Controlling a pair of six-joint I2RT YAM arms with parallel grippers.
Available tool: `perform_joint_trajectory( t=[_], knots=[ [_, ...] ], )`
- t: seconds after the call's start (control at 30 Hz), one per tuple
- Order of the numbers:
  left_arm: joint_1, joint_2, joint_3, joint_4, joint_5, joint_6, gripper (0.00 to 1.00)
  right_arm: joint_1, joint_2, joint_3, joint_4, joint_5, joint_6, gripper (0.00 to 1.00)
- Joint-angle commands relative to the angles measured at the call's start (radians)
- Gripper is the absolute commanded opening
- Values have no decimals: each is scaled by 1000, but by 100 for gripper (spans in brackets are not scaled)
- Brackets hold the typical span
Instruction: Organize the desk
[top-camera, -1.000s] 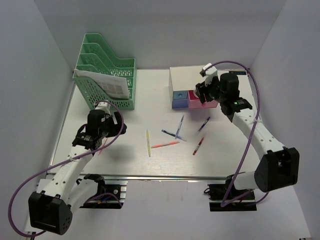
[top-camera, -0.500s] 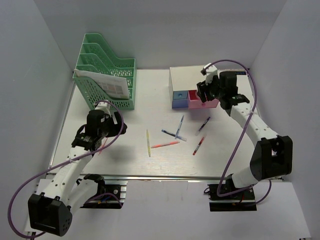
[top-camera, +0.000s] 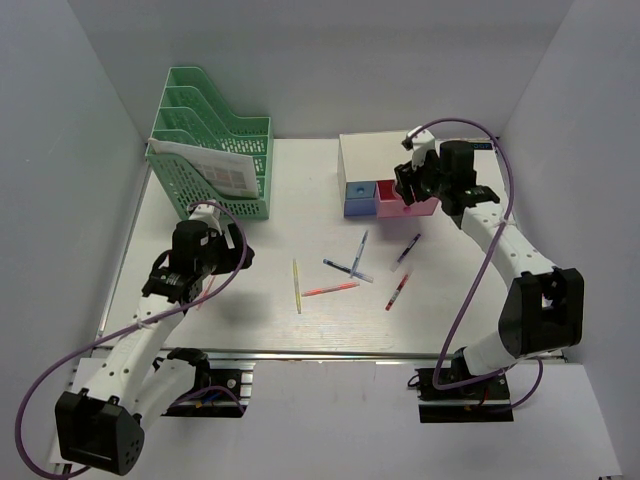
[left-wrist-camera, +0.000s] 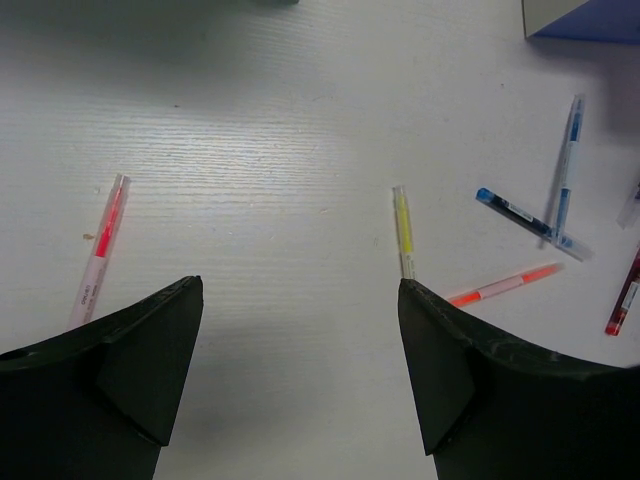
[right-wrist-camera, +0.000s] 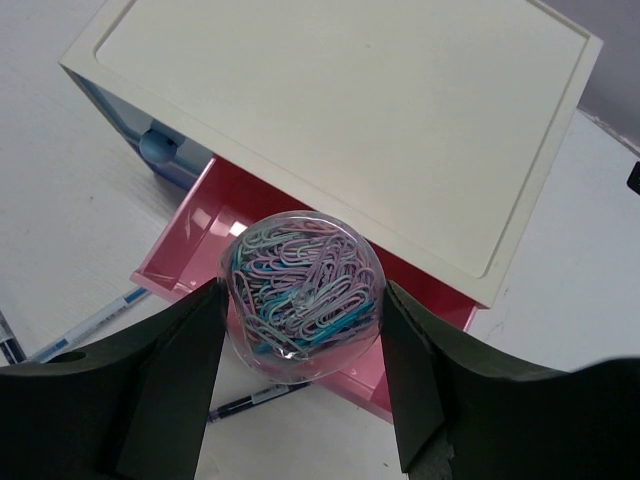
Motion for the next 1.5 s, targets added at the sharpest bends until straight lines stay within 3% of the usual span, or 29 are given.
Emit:
perform_joint_trajectory(
  t=[0.0,0.77,0.8,0.9,0.93,0.97,1.03,1.07,1.2,1.3,1.33,1.37,1.4,1.47],
  knots=[
    [-4,-26,-4,18,18,9,89,-10,10,64,-45,-50,-20,0],
    [-13,-37,-6,20,23,11,89,-9,94,172,-214,-90,-18,0],
    [-13,-38,-6,20,23,9,88,-7,102,195,-232,-94,-17,3],
    [-13,-38,-6,20,21,11,89,-7,129,224,-244,-92,-7,35],
    [-13,-38,-6,20,23,11,89,-7,134,230,-244,-89,-6,58],
    [-13,-37,-6,21,23,9,89,-10,140,235,-246,-81,-4,71],
    [-13,-40,-6,23,23,11,88,-7,137,241,-244,-78,-1,89],
    [-13,-40,-6,21,20,11,88,-9,129,242,-246,-77,0,89],
    [-13,-37,-6,21,21,9,89,-6,68,248,-235,-77,3,86],
    [-13,-40,-6,21,21,9,89,-7,-25,232,-200,-81,-3,73],
    [-13,-40,-6,18,21,9,88,-10,-77,200,-189,-121,-21,51],
    [-13,-40,-6,18,21,9,88,-9,-107,175,-166,-139,-36,35],
    [-13,-40,-6,18,21,11,89,-10,-134,148,-159,-152,-55,0],
    [-13,-42,-6,20,21,9,88,-15,-203,46,-172,-247,-157,0]
  ],
)
